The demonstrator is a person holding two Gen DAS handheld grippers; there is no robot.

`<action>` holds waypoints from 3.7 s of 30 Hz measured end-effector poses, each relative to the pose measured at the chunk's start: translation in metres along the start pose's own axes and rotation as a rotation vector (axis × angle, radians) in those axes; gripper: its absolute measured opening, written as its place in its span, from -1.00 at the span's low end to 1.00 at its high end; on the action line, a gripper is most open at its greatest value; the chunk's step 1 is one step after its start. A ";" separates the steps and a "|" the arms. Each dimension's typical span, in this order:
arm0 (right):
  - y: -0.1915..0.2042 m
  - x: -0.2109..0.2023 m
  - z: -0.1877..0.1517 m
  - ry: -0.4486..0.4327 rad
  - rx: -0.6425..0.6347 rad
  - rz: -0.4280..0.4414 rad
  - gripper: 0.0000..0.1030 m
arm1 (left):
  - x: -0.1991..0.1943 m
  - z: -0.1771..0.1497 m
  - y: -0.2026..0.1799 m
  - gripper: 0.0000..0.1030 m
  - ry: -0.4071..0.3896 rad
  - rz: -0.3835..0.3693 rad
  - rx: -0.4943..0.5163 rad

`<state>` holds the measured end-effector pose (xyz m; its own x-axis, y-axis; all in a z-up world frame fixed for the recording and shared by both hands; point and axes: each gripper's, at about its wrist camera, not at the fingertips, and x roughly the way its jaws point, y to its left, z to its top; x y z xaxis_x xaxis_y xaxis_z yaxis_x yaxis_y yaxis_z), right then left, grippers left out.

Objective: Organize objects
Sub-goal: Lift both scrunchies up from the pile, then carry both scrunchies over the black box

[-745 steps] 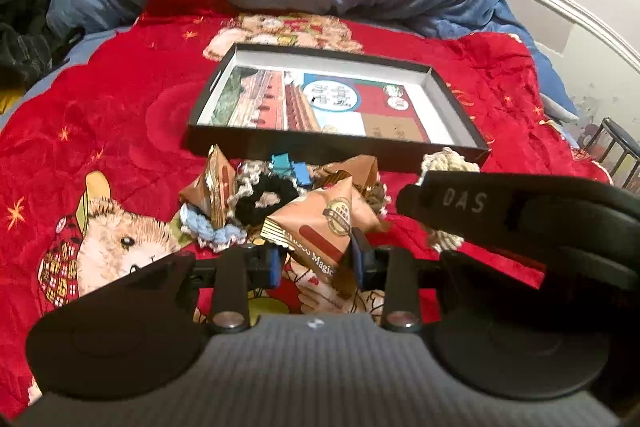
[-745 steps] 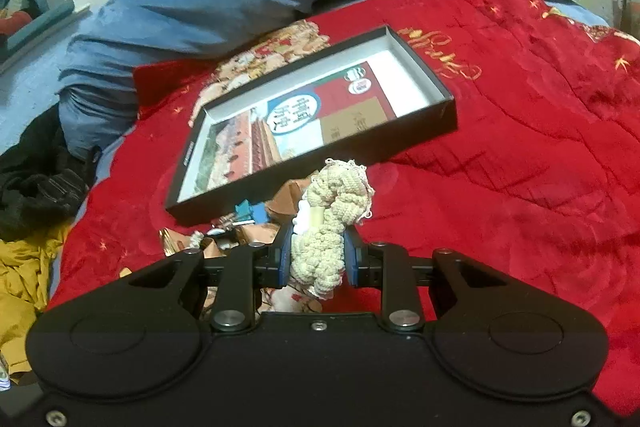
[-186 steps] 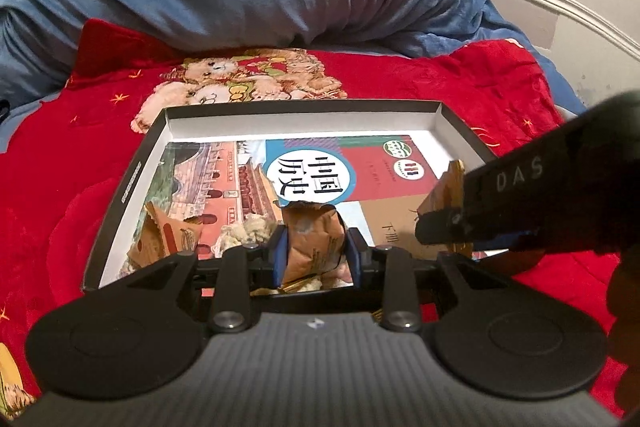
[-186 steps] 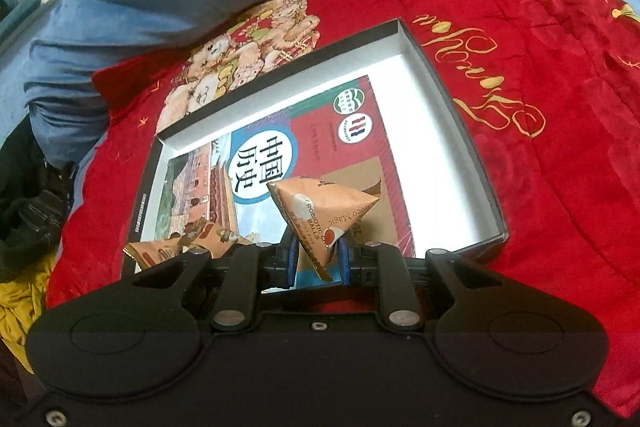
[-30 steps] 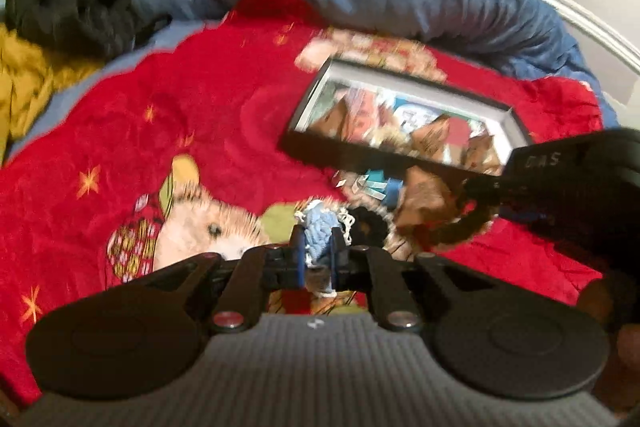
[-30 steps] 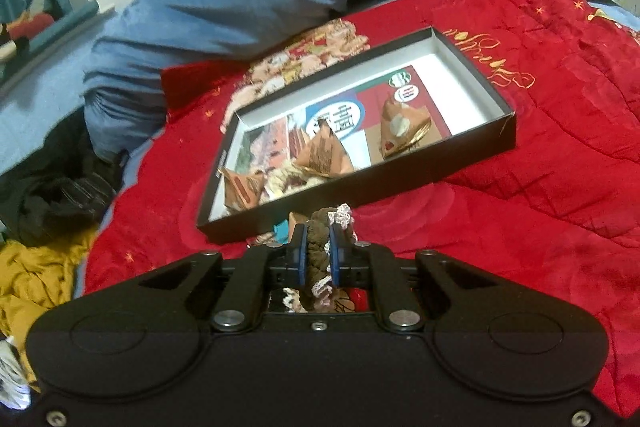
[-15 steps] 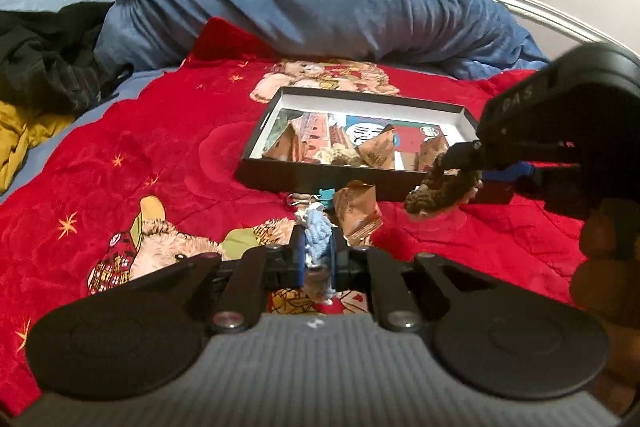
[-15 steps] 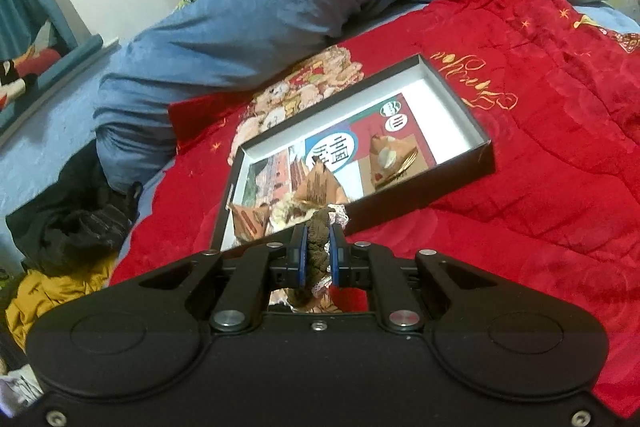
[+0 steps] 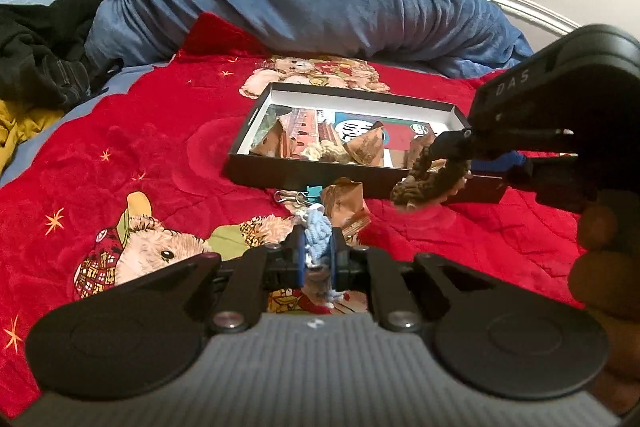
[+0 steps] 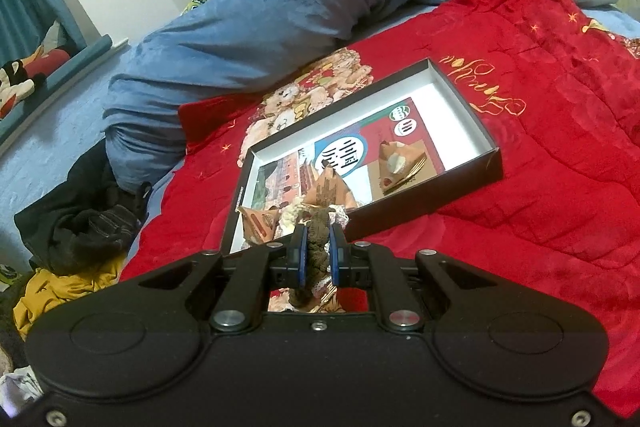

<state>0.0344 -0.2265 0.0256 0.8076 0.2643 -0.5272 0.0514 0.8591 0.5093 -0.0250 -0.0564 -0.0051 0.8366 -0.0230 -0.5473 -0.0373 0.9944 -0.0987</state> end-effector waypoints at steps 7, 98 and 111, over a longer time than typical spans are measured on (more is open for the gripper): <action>-0.005 -0.006 0.004 -0.011 0.021 0.026 -0.77 | 0.000 0.000 -0.001 -0.73 -0.004 -0.001 -0.006; -0.011 0.193 0.081 0.005 0.081 0.159 -0.77 | 0.166 0.121 0.051 -0.72 -0.109 -0.024 0.062; 0.002 0.202 0.067 0.057 0.033 0.132 -0.77 | 0.175 0.112 0.043 -0.70 -0.066 -0.040 0.083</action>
<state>0.2371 -0.2009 -0.0337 0.7743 0.3991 -0.4911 -0.0334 0.8008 0.5981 0.1812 -0.0062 -0.0124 0.8710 -0.0590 -0.4877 0.0402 0.9980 -0.0488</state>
